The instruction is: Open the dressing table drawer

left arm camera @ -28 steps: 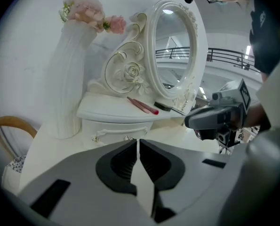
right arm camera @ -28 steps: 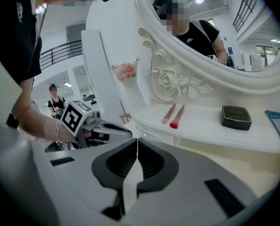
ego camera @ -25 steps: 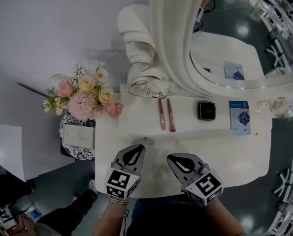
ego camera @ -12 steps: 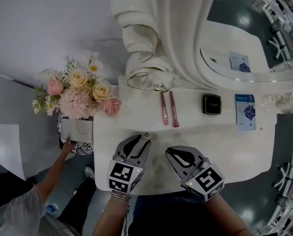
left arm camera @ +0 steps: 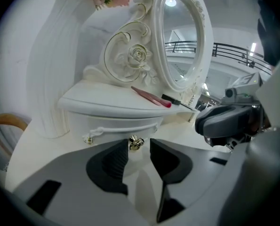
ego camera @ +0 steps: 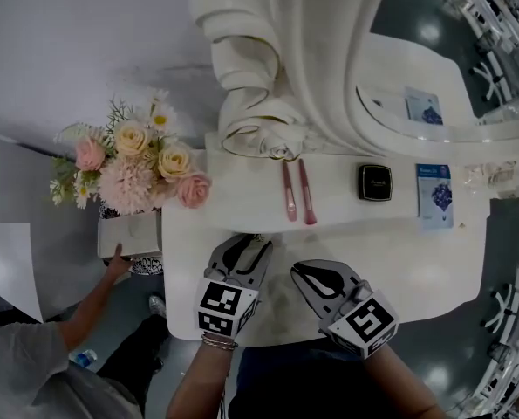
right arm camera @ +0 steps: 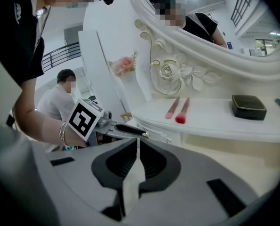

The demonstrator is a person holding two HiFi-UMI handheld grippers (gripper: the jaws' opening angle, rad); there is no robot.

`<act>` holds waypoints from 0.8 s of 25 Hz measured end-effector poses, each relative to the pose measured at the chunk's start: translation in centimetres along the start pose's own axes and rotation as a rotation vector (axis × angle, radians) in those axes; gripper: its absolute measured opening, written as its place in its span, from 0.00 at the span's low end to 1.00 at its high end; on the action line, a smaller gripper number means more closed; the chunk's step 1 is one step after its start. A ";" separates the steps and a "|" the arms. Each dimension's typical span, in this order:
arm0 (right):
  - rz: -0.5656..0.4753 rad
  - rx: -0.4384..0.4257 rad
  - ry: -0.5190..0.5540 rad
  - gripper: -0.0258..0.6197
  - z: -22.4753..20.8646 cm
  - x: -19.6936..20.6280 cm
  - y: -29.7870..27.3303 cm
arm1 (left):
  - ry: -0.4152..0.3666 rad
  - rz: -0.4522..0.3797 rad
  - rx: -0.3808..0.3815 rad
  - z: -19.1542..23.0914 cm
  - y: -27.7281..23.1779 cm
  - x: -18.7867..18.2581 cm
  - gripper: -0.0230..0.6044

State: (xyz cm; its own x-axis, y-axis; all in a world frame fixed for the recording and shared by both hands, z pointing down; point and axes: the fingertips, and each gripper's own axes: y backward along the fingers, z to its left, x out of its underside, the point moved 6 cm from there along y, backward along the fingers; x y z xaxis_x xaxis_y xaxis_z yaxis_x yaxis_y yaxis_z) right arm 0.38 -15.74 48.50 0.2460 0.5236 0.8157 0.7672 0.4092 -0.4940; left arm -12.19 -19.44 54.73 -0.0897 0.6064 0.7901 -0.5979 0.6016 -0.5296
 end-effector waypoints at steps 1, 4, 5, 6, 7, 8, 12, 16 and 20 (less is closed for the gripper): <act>0.002 -0.003 0.007 0.07 0.1 -0.1 0.0 | 0.007 -0.001 -0.007 0.1 0.0 0.0 0.27; 0.005 -0.003 0.012 0.07 0.4 -0.1 0.1 | 0.028 -0.001 -0.022 0.2 0.1 0.1 0.21; 0.006 -0.001 0.013 0.07 0.5 -0.1 0.1 | 0.028 0.001 -0.023 0.2 0.1 0.1 0.20; 0.006 0.001 0.012 0.07 0.5 0.0 0.1 | 0.025 0.003 -0.024 0.2 0.1 0.1 0.20; 0.004 0.003 0.009 0.07 0.5 0.1 0.2 | 0.021 0.005 -0.026 0.2 0.1 0.1 0.20; 0.003 0.004 0.009 0.07 0.6 0.1 0.2 | 0.018 0.006 -0.026 0.2 0.1 0.1 0.20; 0.001 0.009 0.010 0.07 0.9 0.1 0.4 | 0.025 0.012 -0.019 0.2 0.3 0.2 0.20; 0.002 0.013 0.017 0.07 1.2 0.0 0.6 | 0.024 0.022 -0.013 0.1 0.6 0.4 0.20; -0.007 0.018 0.009 0.07 1.4 0.4 0.7 | 0.024 0.025 -0.011 -0.2 0.8 0.7 0.19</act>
State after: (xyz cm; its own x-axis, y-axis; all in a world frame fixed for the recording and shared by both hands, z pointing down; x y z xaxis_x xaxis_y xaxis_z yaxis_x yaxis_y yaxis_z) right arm 0.21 -14.21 48.04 0.2460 0.5142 0.8216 0.7580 0.4262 -0.4937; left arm -12.62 -18.45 54.76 -0.0851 0.6332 0.7693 -0.5868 0.5921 -0.5523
